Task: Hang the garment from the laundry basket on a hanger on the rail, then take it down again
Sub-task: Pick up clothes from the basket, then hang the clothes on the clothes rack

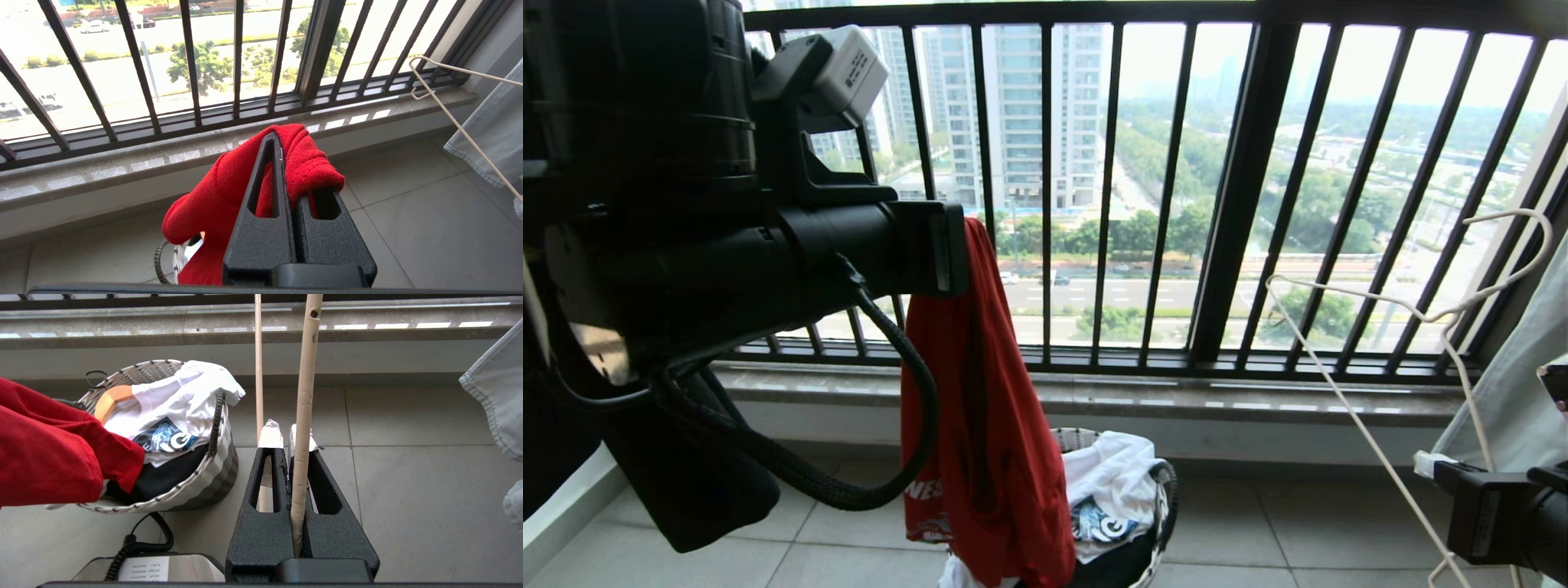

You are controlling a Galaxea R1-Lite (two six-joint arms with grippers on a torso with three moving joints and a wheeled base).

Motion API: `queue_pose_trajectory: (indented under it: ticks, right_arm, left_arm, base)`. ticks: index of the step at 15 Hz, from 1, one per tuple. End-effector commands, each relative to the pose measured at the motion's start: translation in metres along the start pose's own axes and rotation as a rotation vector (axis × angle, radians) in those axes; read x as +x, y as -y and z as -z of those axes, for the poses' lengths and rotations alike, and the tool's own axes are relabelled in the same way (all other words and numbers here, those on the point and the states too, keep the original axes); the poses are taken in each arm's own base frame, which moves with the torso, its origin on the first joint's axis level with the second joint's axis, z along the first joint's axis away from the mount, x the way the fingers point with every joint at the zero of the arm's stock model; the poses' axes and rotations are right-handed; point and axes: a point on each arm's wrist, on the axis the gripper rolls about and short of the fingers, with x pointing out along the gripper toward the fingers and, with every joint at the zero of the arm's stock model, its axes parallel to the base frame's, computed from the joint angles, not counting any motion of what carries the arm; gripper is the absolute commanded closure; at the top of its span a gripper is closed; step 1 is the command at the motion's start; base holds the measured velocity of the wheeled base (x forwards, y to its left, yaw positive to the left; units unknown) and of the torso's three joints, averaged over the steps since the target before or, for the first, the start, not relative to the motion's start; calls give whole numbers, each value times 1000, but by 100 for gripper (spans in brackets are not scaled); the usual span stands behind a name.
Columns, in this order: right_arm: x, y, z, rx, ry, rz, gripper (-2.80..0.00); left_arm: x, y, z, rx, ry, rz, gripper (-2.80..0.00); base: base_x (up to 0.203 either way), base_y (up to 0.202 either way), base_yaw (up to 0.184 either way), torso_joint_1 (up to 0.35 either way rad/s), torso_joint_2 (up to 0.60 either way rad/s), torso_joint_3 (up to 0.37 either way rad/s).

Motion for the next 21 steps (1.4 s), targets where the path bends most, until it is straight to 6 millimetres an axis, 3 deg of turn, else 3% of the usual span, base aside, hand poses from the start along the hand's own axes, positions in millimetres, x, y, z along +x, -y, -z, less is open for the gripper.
queue_pose_trajectory:
  ticks: [1,7,10,21]
  right_arm:
    - [1,0,0,1,-1,4,0]
    - [1,0,1,-1,-6,-3,0]
    - [-2,-2,0,-4,-22,-72,0]
    - [-59,10,-11,-77,-106,-828,0]
  left_arm:
    - [1,-1,1,-1,-2,-6,0]
    - [-3,-7,2,1,5,-26,0]
    - [8,-16,-3,-19,79,-60,0]
    - [55,-39,3,-21,55,-230,0]
  base:
    - [0,0,0,0,-38,2]
    - [0,0,0,6,6,41]
    - [0,0,0,0,0,0]
    - [0,0,0,0,0,0]
